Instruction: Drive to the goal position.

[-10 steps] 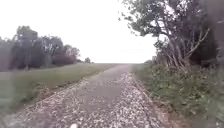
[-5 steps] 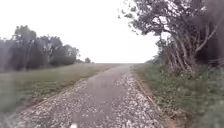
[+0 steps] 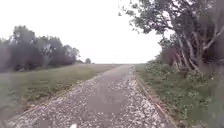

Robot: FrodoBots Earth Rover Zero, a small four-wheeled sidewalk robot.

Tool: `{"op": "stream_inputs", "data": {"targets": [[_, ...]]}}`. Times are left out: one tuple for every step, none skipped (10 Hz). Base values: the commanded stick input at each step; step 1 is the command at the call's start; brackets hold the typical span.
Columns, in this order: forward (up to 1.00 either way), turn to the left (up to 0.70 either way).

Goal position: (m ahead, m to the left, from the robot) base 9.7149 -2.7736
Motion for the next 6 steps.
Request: {"op": "stream_inputs", "data": {"targets": [[0.70,0.00],[0.70,0.00],[0.70,0.00],[0.70,0.00],[0.70,0.00],[0.70,0.00]]}}
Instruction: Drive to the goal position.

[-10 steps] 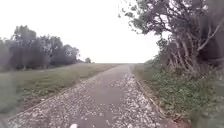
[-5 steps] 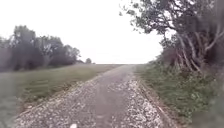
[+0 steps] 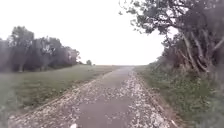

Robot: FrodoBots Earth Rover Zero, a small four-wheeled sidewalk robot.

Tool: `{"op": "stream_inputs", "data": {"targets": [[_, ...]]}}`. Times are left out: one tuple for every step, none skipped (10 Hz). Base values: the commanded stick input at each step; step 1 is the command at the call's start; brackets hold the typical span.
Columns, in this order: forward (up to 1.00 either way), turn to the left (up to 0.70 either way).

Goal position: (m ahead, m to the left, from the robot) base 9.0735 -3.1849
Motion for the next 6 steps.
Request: {"op": "stream_inputs", "data": {"targets": [[0.70,0.00],[0.70,0.00],[0.70,0.00],[0.70,0.00],[0.70,0.00],[0.70,0.00]]}}
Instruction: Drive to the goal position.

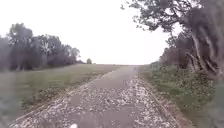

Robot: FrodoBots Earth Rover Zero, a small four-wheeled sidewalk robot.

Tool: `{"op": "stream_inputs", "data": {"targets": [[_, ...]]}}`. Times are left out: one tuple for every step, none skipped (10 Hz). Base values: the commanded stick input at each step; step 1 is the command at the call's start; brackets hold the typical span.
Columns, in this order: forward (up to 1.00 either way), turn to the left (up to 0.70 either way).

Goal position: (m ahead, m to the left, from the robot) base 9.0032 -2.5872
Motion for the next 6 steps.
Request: {"op": "stream_inputs", "data": {"targets": [[0.70,0.00],[0.70,0.00],[0.70,0.00],[0.70,0.00],[0.70,0.00],[0.70,0.00]]}}
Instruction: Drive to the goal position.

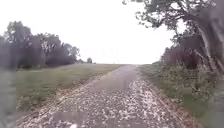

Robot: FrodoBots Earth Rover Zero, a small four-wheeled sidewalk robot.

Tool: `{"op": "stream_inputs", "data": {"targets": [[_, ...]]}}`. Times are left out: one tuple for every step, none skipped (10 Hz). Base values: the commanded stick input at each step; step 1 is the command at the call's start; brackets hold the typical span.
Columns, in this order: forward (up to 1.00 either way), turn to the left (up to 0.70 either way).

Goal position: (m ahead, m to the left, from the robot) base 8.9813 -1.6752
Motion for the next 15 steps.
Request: {"op": "stream_inputs", "data": {"targets": [[0.70,-0.35],[0.70,-0.35],[0.70,-0.29],[0.70,-0.13],[0.70,0.00],[0.70,0.00],[0.70,0.00],[0.70,0.00],[0.70,0.00],[0.70,0.00],[0.70,0.00],[0.70,0.00],[0.70,0.00],[0.70,0.00],[0.70,0.00]]}}
